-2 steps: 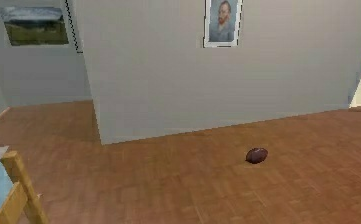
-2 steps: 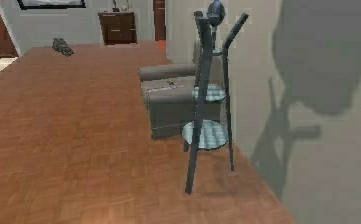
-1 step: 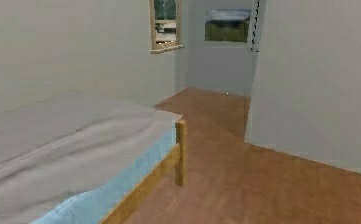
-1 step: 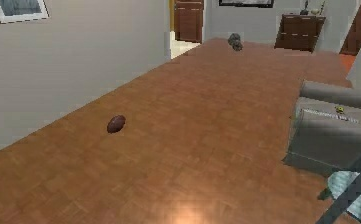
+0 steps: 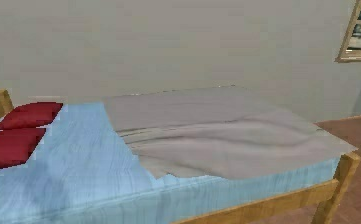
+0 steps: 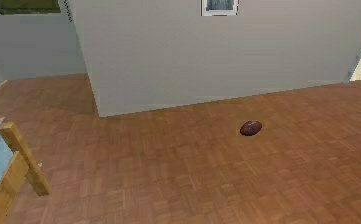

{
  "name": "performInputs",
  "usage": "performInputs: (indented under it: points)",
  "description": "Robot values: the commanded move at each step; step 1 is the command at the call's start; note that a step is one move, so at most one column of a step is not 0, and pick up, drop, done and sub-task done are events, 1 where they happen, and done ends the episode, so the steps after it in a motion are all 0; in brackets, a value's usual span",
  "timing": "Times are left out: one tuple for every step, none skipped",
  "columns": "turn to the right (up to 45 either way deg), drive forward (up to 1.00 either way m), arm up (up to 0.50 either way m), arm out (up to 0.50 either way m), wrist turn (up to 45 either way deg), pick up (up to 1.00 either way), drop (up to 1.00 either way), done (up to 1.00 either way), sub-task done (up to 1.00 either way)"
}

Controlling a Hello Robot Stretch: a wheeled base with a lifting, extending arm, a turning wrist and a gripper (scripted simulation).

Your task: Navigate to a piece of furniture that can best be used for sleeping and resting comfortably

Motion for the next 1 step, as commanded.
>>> performInputs:
  points:
    - [0.0, 0.00, 0.00, 0.00, 0.0, 0.00, 0.00, 1.00, 0.00]
